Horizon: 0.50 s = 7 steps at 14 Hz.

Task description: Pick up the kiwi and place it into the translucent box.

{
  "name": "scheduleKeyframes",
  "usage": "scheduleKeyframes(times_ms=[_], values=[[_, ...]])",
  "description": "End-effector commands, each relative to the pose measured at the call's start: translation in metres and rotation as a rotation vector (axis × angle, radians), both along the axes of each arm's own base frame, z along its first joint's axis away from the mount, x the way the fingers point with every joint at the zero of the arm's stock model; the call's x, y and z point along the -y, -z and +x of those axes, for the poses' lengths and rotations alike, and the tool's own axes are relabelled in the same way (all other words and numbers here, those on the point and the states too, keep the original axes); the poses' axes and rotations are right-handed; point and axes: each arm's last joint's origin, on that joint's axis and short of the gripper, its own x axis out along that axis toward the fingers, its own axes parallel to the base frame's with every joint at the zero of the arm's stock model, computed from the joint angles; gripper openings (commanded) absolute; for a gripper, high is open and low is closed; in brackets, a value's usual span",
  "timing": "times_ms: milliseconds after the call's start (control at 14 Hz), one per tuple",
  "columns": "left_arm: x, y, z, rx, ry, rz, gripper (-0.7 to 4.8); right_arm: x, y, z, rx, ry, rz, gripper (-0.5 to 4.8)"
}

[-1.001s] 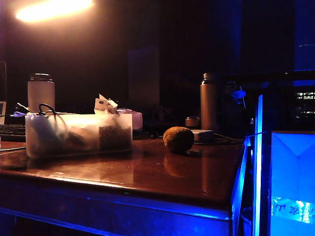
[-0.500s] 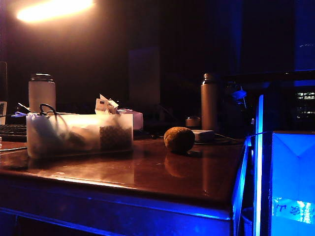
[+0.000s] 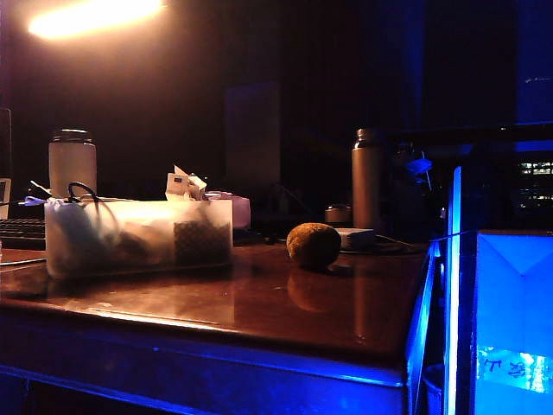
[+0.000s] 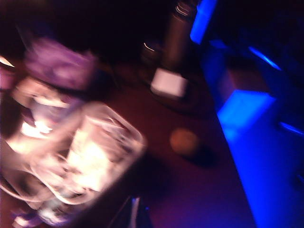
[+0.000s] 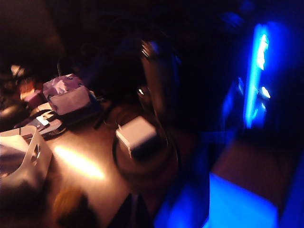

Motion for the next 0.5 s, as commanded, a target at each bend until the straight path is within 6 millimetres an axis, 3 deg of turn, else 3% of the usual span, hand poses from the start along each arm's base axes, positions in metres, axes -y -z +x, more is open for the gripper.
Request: scheduleKeyframes(times_ms=[71, 286, 500], values=[[0.001, -0.003, 0.008, -0.046, -0.023, 0.02, -0.04, -0.022, -0.025, 0.058, -0.014, -0.219, -0.139, -0.01], [0.0, -0.004, 0.009, -0.028, -0.06, 0.031, -0.04, -0.06, -0.009, 0.121, -0.143, -0.386, -0.198, -0.01], [0.0, -0.004, 0.009, -0.031, -0.061, 0.03, -0.04, -0.099, 0.04, 0.169, -0.309, -0.476, -0.215, -0.01]])
